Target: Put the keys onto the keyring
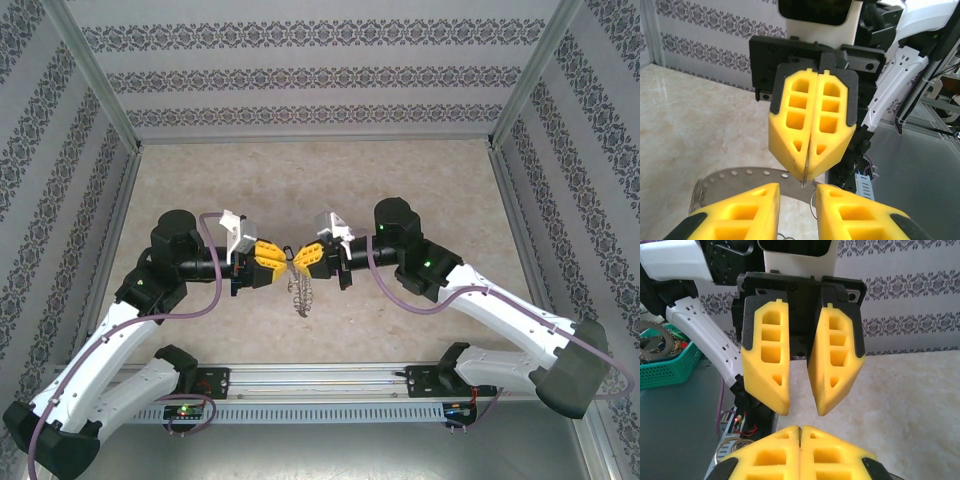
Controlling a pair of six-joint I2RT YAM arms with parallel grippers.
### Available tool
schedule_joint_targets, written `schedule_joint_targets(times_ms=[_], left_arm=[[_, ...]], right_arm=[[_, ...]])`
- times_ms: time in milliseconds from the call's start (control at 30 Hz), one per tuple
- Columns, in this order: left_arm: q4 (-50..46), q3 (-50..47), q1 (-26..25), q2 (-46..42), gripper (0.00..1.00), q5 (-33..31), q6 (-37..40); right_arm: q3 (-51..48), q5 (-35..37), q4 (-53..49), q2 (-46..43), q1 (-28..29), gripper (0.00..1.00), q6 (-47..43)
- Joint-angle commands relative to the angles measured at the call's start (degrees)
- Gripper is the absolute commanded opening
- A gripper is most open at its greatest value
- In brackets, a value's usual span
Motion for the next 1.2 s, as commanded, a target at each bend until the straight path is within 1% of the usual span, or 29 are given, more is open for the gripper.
schedule_joint_targets(times_ms=[0, 133, 233, 367, 667, 1000, 1033, 1100, 1167], left_arm=[[5.25, -0.01, -0.1, -0.15, 0.26, 2.96, -0.6], [6.3, -0.33, -0.27, 0.1, 0.25, 3.72, -1.12], [6.79, -0.8, -0.39, 0.19, 0.23, 3.84, -1.21], [9.1, -1.25, -0.63, 0.63, 0.23, 4.44, -2.72], [8.02, -1.25, -1.0, 1.44, 0.23, 3.33, -1.64], [10.21, -1.28, -1.53, 3.27, 0.22, 2.69, -2.29], [10.3, -1.32, -1.61, 3.53, 0.21, 2.57, -2.22], [10.44, -1.39, -1.79, 3.71, 0.15, 1.84, -1.94], [11.84, -1.87, -2.0, 3.71, 0.02, 1.38, -2.31]], right_arm=[[-1.06, -1.18, 7.81, -1.11, -0.36, 0.0, 2.38], [-2.23, -1.06, 10.83, -1.13, -0.22, 0.0, 3.98], [-2.91, -1.39, 13.19, -1.14, -0.18, 0.0, 5.33], [-2.83, -1.59, 13.63, -0.71, 0.01, 0.0, 5.35], [-3.09, -1.93, 15.46, -1.05, 0.16, 0.0, 5.59], [-3.09, -1.89, 15.47, -0.13, 0.19, 0.0, 5.32], [-3.09, -1.89, 15.47, -0.04, 0.2, 0.0, 5.39], [-3.26, -1.81, 15.68, 0.14, 0.24, 0.0, 5.33], [-3.27, -1.76, 15.59, 0.35, 0.24, 0.0, 5.39]])
